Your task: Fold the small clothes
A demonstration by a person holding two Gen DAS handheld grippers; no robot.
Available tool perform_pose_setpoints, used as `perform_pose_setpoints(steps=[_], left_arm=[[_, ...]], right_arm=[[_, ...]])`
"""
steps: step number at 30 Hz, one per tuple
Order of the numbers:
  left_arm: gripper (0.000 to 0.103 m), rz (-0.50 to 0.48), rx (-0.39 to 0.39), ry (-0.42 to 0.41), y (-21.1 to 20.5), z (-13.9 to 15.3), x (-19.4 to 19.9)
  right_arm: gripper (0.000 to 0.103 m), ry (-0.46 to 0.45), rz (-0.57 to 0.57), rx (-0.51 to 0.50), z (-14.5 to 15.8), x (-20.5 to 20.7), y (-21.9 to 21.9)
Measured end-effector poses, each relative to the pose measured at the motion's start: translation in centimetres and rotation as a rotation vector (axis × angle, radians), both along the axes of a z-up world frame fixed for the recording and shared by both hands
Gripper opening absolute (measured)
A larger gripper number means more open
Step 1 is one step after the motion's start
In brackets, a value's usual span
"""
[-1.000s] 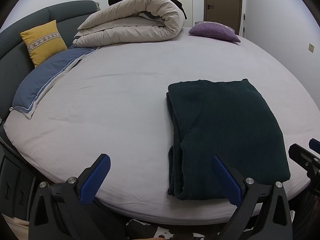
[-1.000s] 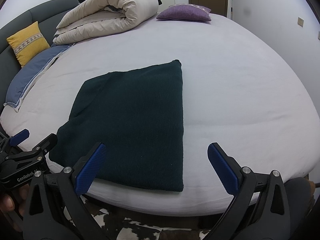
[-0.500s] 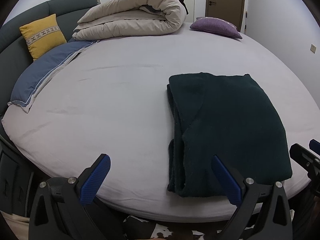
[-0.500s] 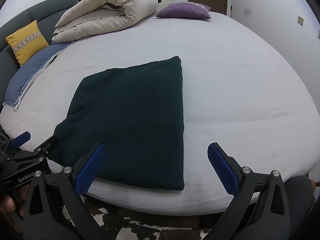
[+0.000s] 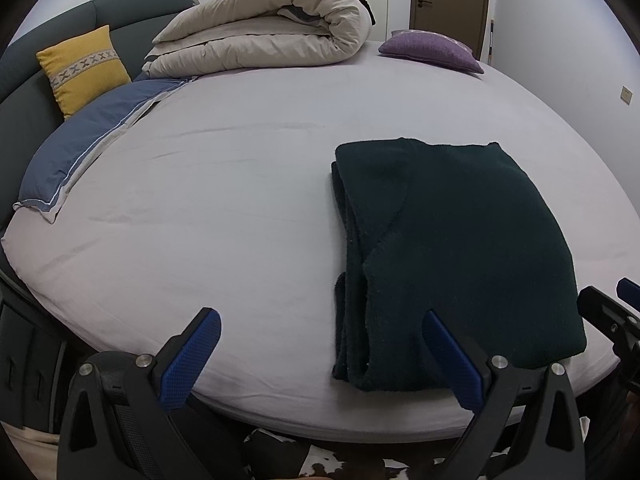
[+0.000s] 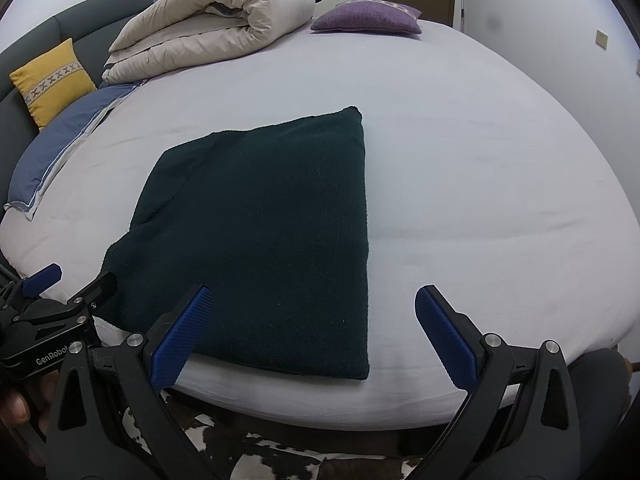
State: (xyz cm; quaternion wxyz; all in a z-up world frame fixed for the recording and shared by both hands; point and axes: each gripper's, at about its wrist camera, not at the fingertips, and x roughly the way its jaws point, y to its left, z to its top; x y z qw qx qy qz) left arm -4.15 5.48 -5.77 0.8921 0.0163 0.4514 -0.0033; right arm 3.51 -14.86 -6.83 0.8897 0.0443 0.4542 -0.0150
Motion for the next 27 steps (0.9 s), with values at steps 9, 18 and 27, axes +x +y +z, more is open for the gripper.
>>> perform_pose_setpoints(steps=[9,18,27], left_arm=[[0.103,0.002,-0.001,-0.001,-0.09,0.00,-0.12],[0.103,0.000,-0.001,0.002,-0.02,-0.04,-0.02],[0.103,-0.002,-0.001,0.002,0.10,-0.06,0.04]], right_arm=[[0.103,-0.001,-0.002,0.005,-0.09,-0.19,0.16],[0.103,0.002,0.001,0.005,-0.35,-0.21,0.29],[0.103,0.007,0.003,0.007,-0.51,-0.10,0.38]])
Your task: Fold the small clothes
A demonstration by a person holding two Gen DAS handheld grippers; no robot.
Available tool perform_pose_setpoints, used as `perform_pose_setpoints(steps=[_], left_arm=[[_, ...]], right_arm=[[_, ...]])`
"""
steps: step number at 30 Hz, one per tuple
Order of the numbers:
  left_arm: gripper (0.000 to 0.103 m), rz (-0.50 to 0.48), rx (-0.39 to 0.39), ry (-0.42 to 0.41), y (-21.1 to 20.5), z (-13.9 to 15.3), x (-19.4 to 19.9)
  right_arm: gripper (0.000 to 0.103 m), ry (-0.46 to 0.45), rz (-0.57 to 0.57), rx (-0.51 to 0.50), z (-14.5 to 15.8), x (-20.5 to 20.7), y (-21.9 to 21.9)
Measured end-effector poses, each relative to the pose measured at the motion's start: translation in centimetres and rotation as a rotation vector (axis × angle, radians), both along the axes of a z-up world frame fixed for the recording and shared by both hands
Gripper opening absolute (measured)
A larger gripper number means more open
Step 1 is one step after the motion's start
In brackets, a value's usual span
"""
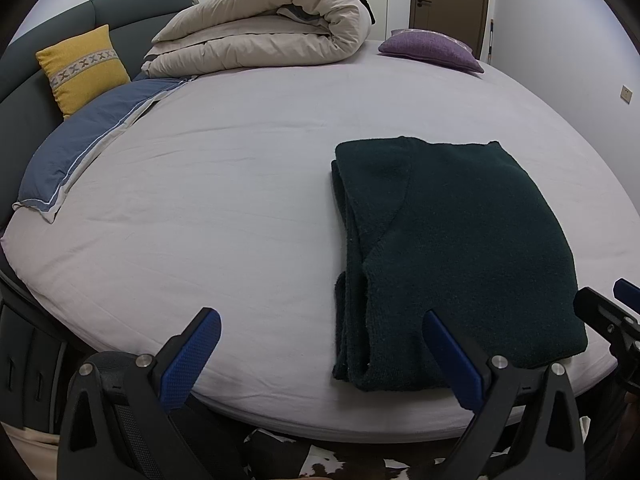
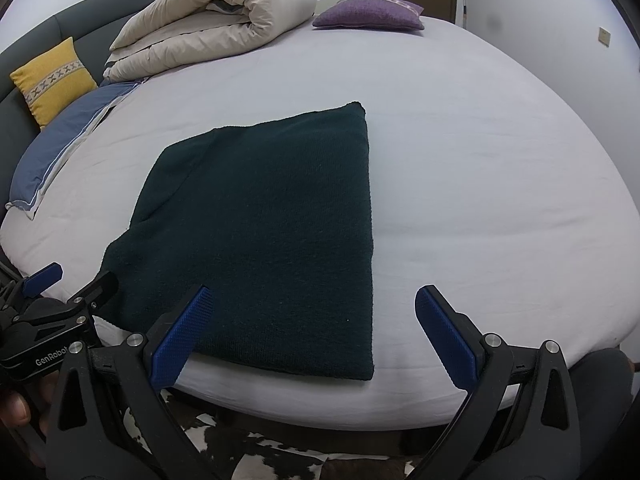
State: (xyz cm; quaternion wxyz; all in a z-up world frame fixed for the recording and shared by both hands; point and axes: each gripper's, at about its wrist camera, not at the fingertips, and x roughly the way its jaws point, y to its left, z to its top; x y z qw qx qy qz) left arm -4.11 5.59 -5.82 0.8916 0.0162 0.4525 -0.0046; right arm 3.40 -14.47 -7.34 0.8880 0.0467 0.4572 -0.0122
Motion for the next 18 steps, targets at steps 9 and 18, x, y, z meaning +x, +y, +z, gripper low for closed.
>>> perform_pose_setpoints(steps=[9,18], left_arm=[[0.103,0.000,0.000,0.000,-0.03,0.03,-0.07],[0.103,0.000,0.000,0.000,-0.03,-0.01,0.01]], right_arm=[[0.103,0.000,0.000,0.000,0.00,0.02,-0.03],[0.103,0.001,0.000,0.001,0.00,0.04,0.04]])
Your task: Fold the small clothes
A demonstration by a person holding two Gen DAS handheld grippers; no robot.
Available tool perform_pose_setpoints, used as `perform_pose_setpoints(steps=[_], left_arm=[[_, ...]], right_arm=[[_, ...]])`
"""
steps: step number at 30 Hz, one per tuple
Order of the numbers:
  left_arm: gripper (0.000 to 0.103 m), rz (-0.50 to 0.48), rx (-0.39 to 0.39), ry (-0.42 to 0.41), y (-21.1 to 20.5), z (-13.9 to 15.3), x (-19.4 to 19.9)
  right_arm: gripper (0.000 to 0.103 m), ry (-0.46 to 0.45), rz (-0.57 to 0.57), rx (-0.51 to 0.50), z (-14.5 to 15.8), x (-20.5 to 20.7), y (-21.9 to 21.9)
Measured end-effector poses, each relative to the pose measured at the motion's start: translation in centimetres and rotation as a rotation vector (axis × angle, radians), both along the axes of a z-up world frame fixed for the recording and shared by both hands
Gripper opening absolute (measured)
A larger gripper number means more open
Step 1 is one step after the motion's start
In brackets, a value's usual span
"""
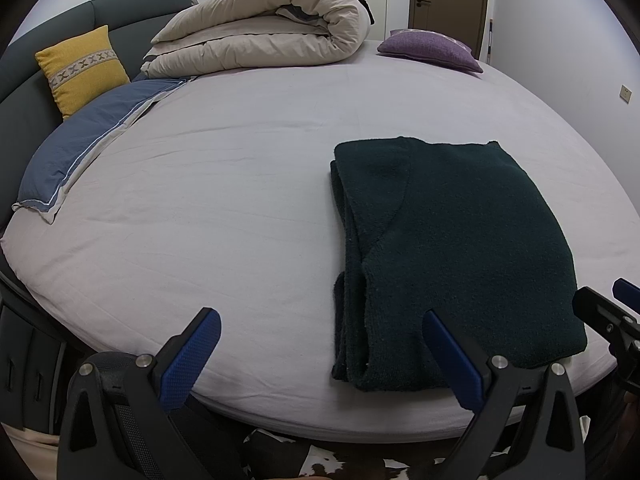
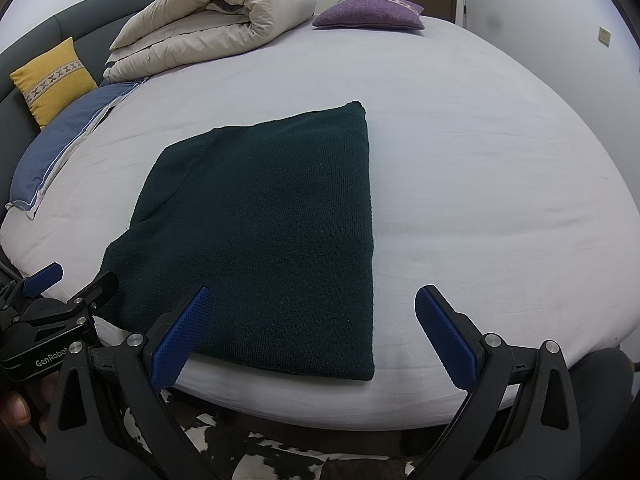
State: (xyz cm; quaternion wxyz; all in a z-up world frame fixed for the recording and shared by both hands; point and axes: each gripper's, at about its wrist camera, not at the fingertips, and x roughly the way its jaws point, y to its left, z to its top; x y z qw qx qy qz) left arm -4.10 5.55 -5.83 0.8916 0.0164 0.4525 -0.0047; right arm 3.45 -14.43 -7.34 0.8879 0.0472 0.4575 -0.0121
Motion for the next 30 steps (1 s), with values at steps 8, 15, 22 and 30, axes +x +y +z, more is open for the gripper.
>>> perform_pose_setpoints(steps=[8,15,22,30], left_arm=[[0.103,0.000,0.002,0.000,-0.03,-0.01,0.01],[0.103,0.000,0.000,-0.001,-0.02,-0.02,-0.04],[0.103,-0.004,0.000,0.000,-0.07,0.00,0.20],[0.103,-0.007,0.000,0.001,-0.24,0.05,0.19]], right_arm=[[0.103,0.001,0.001,0.000,-0.02,0.05,0.01],[0.103,0.000,0.001,0.001,-0.01,0.07,-0.08],[0.103,0.000,0.000,0.001,0.00,0.06,-0.12],[0.103,0.000,0.001,0.001,0.00,0.09,-0.15]])
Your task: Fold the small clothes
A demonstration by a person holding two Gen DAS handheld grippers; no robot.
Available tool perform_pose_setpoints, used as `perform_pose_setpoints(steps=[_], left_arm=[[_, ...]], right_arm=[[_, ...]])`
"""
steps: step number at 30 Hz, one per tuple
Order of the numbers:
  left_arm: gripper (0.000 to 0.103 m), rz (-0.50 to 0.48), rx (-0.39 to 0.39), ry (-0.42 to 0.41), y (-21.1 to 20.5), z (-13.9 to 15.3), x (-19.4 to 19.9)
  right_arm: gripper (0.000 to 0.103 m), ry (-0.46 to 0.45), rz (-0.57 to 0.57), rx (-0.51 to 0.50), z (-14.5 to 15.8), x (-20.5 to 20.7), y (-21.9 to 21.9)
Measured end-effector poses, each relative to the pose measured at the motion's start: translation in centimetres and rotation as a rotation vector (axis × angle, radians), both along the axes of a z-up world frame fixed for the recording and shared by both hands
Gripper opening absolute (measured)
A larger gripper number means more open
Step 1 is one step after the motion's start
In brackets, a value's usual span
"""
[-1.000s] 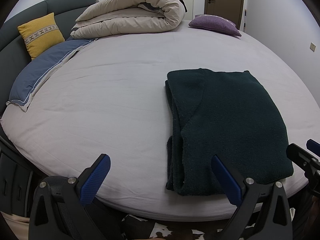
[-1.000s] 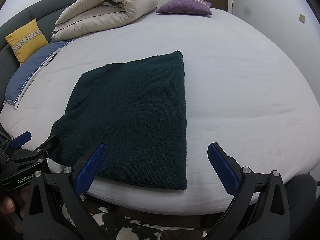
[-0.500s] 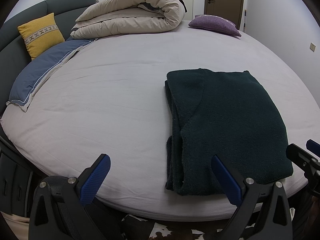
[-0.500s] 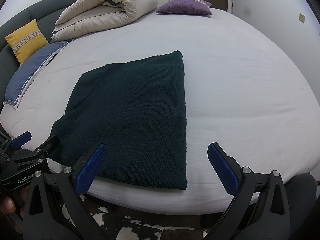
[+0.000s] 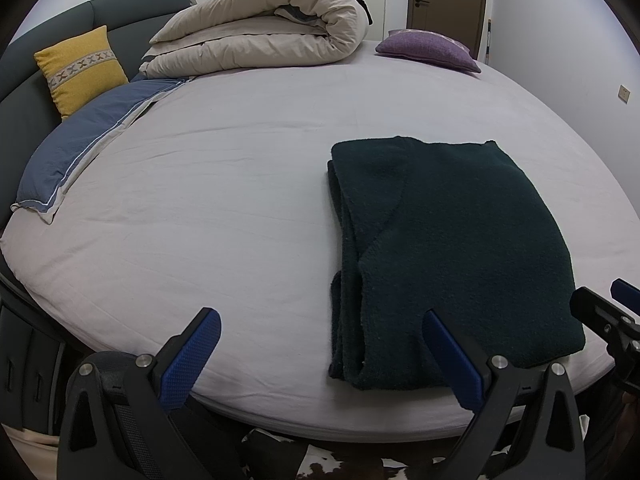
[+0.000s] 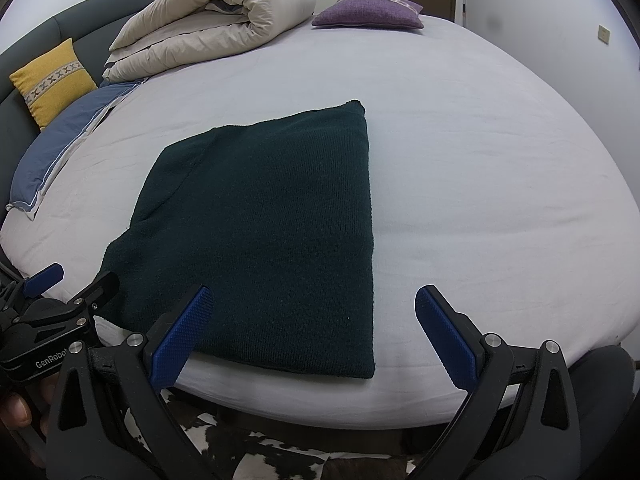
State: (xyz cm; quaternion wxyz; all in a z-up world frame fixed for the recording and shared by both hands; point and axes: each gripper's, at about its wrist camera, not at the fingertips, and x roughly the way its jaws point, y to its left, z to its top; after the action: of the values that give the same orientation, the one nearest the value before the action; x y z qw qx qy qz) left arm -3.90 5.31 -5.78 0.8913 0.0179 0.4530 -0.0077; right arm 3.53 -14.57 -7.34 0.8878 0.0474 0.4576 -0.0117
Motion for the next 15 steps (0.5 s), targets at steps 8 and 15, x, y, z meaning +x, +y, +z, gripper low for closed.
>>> perform_pose_setpoints(steps=[8,15], left_arm=[[0.103,0.001,-0.001,0.000,-0.03,-0.03,-0.06],[0.103,-0.001,0.000,-0.003,-0.05,-0.03,-0.06]], right_arm=[[0.103,0.001,0.000,0.001,0.03,0.00,0.00],[0.103,0.002,-0.001,0.002,0.01,-0.01,0.01]])
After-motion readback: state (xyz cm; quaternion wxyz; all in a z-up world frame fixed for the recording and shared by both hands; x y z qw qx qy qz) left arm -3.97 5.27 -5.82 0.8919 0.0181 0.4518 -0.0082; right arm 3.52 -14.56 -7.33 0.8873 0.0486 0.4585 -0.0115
